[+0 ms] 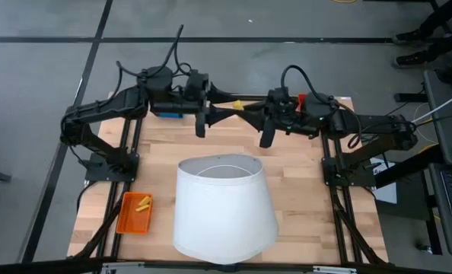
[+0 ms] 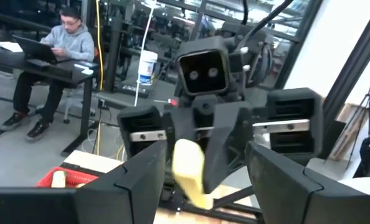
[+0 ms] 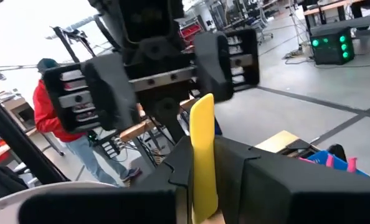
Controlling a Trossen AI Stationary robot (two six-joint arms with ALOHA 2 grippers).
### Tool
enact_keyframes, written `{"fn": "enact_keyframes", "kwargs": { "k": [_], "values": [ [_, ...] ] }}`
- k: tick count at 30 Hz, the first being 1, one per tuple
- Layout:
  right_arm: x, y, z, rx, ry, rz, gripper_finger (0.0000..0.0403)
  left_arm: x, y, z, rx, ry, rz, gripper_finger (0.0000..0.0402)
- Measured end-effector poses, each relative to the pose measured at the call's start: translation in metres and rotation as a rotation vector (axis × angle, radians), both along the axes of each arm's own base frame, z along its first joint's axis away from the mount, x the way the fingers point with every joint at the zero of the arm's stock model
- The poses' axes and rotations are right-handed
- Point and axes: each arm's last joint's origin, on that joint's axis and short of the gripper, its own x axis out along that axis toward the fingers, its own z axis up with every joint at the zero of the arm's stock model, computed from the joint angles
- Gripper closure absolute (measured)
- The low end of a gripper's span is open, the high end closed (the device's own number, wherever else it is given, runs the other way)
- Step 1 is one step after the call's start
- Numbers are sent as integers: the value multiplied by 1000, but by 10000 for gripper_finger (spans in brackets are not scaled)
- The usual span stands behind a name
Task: Pick & Place School Supplies
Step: Put the yellow eraser into the orange basket
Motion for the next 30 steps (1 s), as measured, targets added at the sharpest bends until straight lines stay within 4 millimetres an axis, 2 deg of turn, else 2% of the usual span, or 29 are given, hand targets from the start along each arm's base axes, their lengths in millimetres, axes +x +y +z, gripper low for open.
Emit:
{"fn": "enact_keyframes", "kwargs": {
  "k": [10, 14, 21, 28, 30],
  "values": [
    [1, 5, 4, -23, -48, 5, 368, 0, 0, -1, -18, 5, -4, 201],
    [1, 5, 5, -23, -53, 6, 368, 0, 0, -1, -22, 4, -4, 219],
    [1, 5, 5, -25, -57, 6, 368, 0, 0, 0, -38, 0, -8, 278],
    [3, 6, 4, -26, -54, 15, 368, 7, 0, -4, -78, 4, -38, 366],
    [2, 6, 4, -26, -56, 19, 368, 8, -1, -3, -81, -2, -64, 376]
  ]
}}
